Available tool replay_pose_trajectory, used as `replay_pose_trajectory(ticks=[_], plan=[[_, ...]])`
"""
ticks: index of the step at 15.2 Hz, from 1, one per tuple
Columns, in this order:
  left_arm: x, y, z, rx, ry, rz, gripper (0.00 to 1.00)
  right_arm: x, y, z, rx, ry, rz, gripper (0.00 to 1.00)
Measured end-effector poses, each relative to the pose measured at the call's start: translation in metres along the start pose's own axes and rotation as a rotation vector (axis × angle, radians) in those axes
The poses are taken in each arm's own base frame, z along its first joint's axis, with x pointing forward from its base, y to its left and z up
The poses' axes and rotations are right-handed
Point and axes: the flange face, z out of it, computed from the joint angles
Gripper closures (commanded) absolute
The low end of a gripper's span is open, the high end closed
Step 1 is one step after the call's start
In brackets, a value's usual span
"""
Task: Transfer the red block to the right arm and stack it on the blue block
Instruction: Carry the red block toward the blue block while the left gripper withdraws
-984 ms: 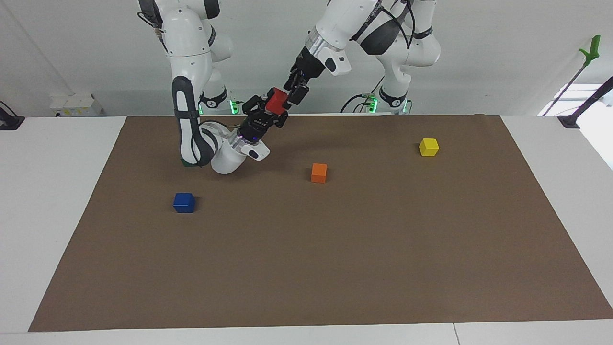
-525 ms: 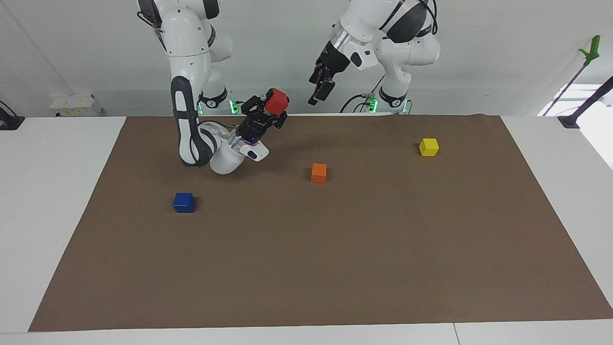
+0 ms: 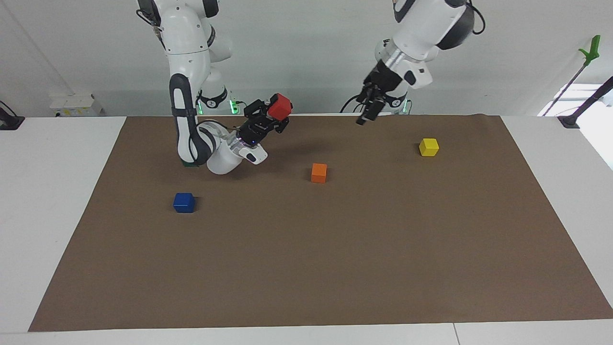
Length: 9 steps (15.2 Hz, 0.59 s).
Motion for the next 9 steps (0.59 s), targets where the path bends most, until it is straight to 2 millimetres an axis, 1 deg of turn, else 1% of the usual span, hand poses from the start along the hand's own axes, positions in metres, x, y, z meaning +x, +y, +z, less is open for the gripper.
replay_pose_trajectory(ticks=[1, 2, 3, 6, 7, 9], plan=[[0.009, -0.002, -0.004, -0.011, 0.010, 0.004, 0.00, 0.003, -0.012, 0.004, -0.058, 0.015, 0.009, 1.00], [0.012, -0.001, -0.005, -0.015, 0.035, 0.036, 0.00, 0.005, -0.025, 0.009, -0.131, 0.023, 0.020, 1.00], [0.011, 0.000, -0.005, -0.003, 0.074, 0.114, 0.00, 0.007, -0.043, 0.014, -0.207, 0.030, 0.029, 1.00], [0.004, 0.004, -0.004, 0.102, 0.183, 0.512, 0.00, 0.005, -0.105, 0.034, -0.377, 0.040, 0.044, 1.00], [0.005, 0.008, -0.009, 0.151, 0.208, 0.629, 0.00, 0.003, -0.122, 0.038, -0.423, 0.036, 0.050, 1.00], [0.009, 0.026, -0.020, 0.231, 0.203, 0.778, 0.00, -0.001, -0.150, 0.040, -0.573, 0.032, 0.055, 1.00]])
